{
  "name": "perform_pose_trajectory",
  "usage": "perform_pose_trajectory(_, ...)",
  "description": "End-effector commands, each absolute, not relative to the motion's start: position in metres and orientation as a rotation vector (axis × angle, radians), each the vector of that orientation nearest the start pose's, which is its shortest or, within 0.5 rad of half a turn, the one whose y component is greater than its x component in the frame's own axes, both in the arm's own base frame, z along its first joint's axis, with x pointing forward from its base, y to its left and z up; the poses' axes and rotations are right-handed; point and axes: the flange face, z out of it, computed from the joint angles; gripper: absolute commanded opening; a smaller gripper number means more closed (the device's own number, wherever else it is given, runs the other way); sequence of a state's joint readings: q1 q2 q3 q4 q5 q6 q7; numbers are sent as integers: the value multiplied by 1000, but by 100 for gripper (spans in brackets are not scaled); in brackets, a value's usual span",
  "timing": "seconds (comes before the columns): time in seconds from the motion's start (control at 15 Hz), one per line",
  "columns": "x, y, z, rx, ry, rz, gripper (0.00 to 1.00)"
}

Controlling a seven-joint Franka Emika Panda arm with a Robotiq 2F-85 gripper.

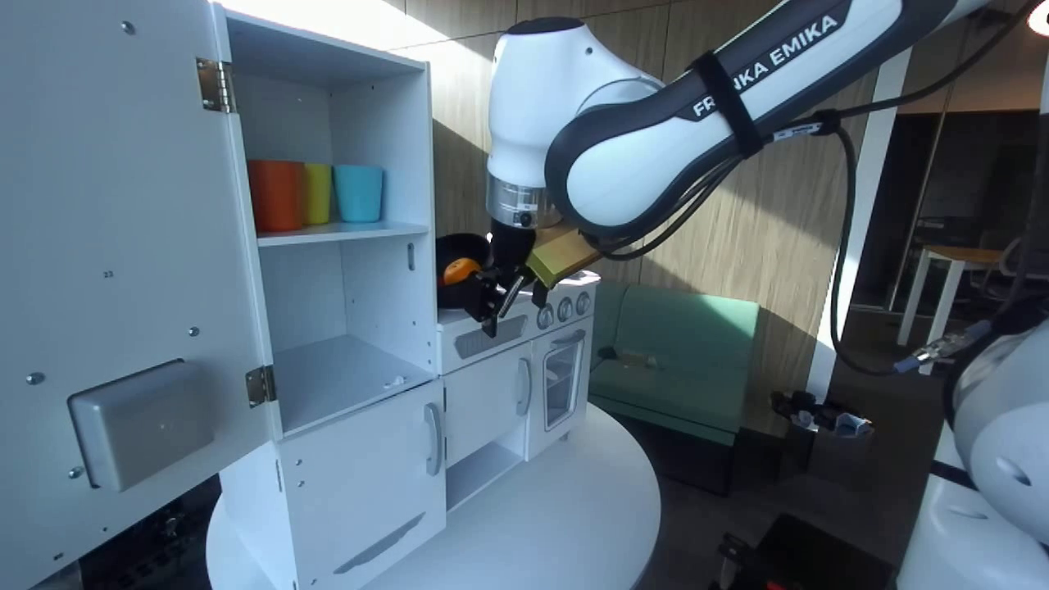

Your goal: Open the cabinet doors and the oven door.

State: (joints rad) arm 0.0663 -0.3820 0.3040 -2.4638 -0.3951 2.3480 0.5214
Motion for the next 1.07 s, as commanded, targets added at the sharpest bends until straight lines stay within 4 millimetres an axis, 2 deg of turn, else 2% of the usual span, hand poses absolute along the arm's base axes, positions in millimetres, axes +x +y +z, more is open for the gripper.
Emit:
perform_pose_trajectory(0.0, 412, 179, 436, -3355, -255, -575, 100)
perform_pose_trajectory(0.13, 398, 195, 418, -3319, -368, -492, 100)
perform_pose_trajectory(0.33, 366, 223, 393, -3279, -571, -424, 100)
perform_pose_trajectory(0.53, 345, 227, 366, -3317, -645, -509, 100)
perform_pose_trajectory(0.8, 343, 216, 335, -3194, -490, -691, 100)
perform_pose_trajectory(1.0, 360, 203, 326, -3109, -416, -772, 100)
